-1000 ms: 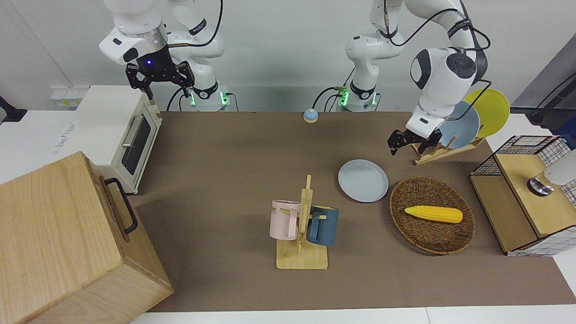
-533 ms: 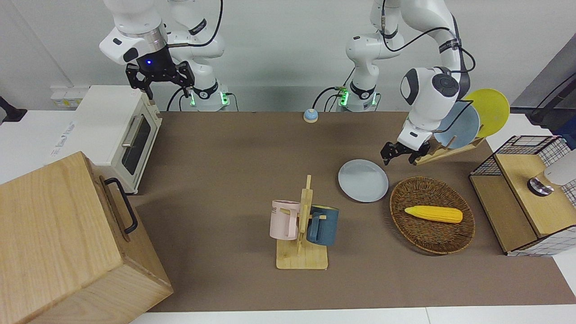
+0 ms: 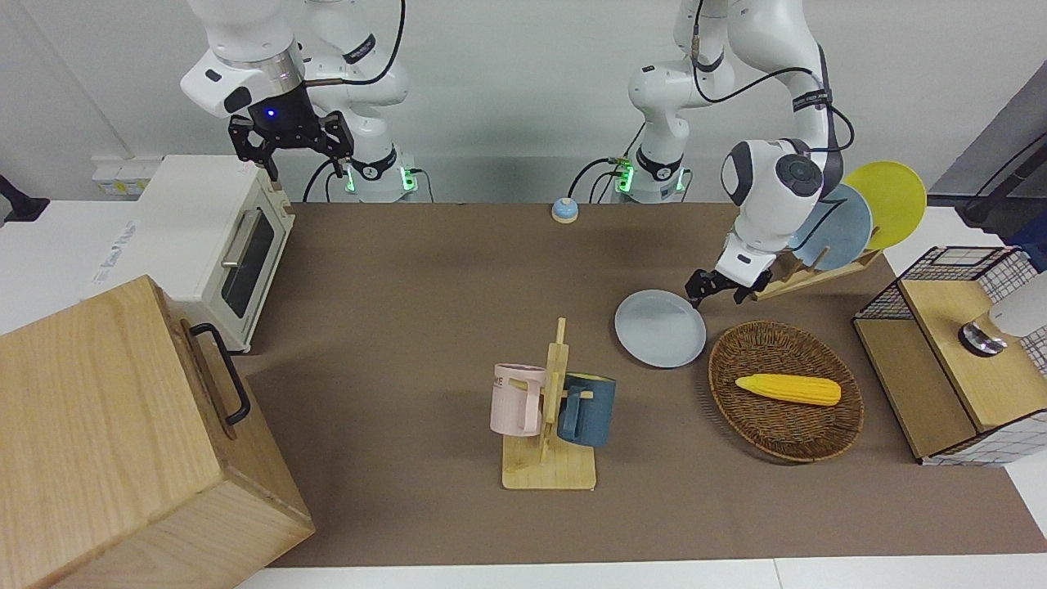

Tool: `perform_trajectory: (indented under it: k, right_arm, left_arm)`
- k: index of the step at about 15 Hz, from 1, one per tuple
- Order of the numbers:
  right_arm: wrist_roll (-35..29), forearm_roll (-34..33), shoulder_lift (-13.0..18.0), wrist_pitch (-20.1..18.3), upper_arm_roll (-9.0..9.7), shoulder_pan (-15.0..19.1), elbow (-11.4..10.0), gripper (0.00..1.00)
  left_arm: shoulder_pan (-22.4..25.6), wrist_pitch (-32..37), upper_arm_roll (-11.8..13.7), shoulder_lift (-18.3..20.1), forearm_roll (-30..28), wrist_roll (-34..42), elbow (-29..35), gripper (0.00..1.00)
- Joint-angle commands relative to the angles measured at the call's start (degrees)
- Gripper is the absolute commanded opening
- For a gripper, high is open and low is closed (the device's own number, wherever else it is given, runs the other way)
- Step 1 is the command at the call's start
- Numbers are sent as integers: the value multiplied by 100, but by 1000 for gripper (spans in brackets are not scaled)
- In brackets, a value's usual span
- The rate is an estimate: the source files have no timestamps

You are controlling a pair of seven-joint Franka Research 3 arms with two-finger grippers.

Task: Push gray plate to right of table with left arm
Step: 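Move the left gripper down beside the gray plate's edge nearest the basket, then lower the left gripper against the gray plate's rim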

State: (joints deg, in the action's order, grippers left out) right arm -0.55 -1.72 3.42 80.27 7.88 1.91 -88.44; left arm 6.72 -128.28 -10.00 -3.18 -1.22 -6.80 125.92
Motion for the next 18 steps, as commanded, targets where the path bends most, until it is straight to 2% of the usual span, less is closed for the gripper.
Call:
perform_trajectory:
  k: [1,10,13,15,16,17,18]
  right_arm:
    - [46,-48,53,-81,109,135,2,996]
    - [46,-48,53,-81,109,135,2,996]
    - [46,-48,53,-81,109,135,2,996]
    - [46,-48,53,-81,109,135,2,996]
    - [46,-48,53,-81,109,135,2,996]
    - [46,-48,53,-81,109,135,2,996]
    - [46,-48,53,-81,109,135,2,996]
  left_arm:
    - [31,-154,-37,-59,-71,-137,134,989]
    - [-39,-514,-37,-508,-71,-392,239,989]
    - [-48,-847,-37,-613,-71,-462,388,987]
    - [-48,-892,-37,-622,-62,-506,407,948]
    - [-48,-901,-37,-622,-62,-524,415,871]
    - [-57,-901,-37,-622,-62,-567,433,679]
    - [-101,-901,-37,-613,-62,-629,433,367]
